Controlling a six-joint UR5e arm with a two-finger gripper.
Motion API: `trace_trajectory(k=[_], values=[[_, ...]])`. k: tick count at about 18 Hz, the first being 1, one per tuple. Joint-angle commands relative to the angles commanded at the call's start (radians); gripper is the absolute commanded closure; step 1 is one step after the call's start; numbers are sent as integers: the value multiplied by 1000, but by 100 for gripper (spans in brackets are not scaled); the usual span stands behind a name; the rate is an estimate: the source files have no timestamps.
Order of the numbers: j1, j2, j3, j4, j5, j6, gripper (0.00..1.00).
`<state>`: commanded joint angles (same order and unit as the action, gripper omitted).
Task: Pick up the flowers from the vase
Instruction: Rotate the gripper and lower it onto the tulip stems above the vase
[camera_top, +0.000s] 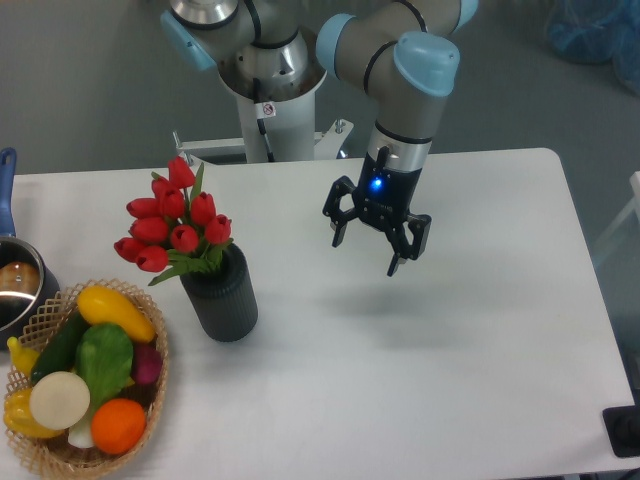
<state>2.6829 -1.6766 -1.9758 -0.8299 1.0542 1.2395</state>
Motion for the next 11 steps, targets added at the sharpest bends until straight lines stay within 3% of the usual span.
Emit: trace_trajectory(k=[8, 11], values=[[18, -14, 12, 0, -244, 12, 0], [44, -14, 2, -2, -406, 8, 0]])
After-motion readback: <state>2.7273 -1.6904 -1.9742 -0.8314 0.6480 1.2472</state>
